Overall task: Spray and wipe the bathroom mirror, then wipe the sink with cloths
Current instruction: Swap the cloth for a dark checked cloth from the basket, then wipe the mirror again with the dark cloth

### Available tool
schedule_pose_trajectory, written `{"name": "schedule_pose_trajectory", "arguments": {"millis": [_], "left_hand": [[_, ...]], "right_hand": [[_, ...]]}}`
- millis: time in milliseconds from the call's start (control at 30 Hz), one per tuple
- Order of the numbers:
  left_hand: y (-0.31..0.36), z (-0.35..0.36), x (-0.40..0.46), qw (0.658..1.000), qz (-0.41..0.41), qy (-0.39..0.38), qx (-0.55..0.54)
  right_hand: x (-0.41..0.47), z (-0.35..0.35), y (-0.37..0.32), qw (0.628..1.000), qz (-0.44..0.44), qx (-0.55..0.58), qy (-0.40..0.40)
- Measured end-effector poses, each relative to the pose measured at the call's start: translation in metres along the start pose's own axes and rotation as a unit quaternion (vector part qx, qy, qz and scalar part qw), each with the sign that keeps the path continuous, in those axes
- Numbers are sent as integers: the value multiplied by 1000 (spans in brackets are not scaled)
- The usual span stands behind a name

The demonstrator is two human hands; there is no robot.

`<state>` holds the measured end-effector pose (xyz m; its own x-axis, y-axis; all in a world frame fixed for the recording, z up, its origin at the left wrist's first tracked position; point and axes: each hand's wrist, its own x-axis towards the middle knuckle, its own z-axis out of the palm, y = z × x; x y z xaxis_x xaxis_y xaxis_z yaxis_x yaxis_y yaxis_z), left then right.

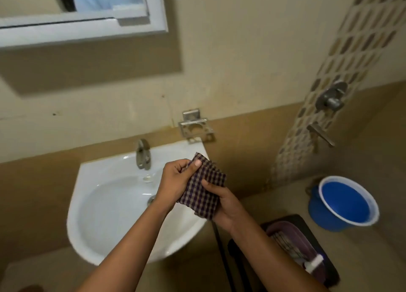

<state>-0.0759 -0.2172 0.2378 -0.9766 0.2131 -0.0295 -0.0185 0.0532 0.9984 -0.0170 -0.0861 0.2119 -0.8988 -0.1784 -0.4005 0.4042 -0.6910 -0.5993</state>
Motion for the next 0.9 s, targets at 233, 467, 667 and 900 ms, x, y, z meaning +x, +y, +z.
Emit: {"name": "schedule_pose_trajectory", "arguments": {"millis": [233,467,667,900], "left_hand": [[26,-119,8,997,45,9,61],[50,-204,16,980,117,43,152],[78,-243,25,948,184,76,248],[156,-262,29,835,354,184,377]], "right_hand": [[28,101,39,998,-27,-20,-50],[50,190,72,997,-57,-26,-39],[62,233,65,995,-92,-11,-33],[58,267,7,977,-207,-2,-45]]}}
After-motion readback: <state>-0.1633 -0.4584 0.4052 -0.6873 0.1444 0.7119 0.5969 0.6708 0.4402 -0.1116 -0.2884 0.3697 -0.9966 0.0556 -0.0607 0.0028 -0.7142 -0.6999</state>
